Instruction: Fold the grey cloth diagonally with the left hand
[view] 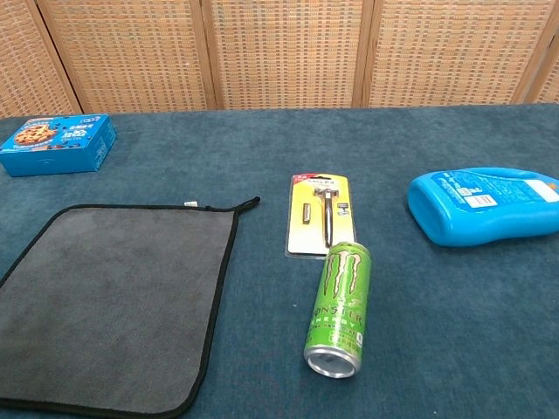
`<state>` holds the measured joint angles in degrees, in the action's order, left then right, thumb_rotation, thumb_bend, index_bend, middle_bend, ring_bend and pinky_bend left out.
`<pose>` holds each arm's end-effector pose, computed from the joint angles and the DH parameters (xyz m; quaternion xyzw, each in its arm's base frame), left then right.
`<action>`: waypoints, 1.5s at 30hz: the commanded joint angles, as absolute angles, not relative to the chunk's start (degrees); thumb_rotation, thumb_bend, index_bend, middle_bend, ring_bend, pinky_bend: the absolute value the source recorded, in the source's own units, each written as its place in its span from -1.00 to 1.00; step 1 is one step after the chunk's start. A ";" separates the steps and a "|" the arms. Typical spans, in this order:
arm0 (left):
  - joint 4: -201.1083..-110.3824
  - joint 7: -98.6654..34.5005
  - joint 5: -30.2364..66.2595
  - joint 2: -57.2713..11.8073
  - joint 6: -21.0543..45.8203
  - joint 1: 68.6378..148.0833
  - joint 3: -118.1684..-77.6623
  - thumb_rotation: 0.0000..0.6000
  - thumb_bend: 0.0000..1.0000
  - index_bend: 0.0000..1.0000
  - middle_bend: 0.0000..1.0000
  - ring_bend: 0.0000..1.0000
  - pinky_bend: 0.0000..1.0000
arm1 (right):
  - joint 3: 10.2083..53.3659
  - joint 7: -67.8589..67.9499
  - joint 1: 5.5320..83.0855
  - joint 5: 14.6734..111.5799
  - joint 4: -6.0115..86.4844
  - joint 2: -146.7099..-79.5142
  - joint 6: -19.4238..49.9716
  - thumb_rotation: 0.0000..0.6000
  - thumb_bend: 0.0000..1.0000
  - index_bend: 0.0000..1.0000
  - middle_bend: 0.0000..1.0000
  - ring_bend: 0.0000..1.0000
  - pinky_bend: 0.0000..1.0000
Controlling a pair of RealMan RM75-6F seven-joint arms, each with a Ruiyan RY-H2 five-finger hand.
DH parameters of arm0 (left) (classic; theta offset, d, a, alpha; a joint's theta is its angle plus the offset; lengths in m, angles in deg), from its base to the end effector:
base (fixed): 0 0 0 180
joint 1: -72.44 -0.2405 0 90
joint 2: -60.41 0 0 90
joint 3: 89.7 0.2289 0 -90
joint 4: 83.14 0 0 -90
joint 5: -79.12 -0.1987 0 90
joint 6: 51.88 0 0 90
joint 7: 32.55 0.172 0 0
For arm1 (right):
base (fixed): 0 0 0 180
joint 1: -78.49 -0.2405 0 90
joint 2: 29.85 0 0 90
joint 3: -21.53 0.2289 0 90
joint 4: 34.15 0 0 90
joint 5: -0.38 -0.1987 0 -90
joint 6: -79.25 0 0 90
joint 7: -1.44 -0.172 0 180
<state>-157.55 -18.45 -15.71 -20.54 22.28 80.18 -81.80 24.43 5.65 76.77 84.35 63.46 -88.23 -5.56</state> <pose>-0.2986 0.1721 0.0273 -0.7731 -0.3270 -0.2456 0.4848 -0.2883 -0.1897 0.1797 0.5903 -0.3875 0.3424 0.6198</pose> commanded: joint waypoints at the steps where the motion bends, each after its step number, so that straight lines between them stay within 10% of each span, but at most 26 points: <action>1: -157.30 -18.52 -15.51 -20.84 22.18 80.29 -81.94 1.00 -0.80 -0.33 -1.00 -1.00 -1.00 | 24.44 5.62 76.79 84.36 63.46 -88.23 -5.60 1.00 -1.00 -1.00 -1.00 -1.00 -1.00; 45: -155.78 -18.70 -16.08 -24.08 22.03 81.94 -82.06 1.00 -0.53 0.00 -1.00 -1.00 -1.00 | 24.60 5.39 76.83 84.33 63.37 -88.14 -5.64 1.00 -1.00 -1.00 -1.00 -1.00 -1.00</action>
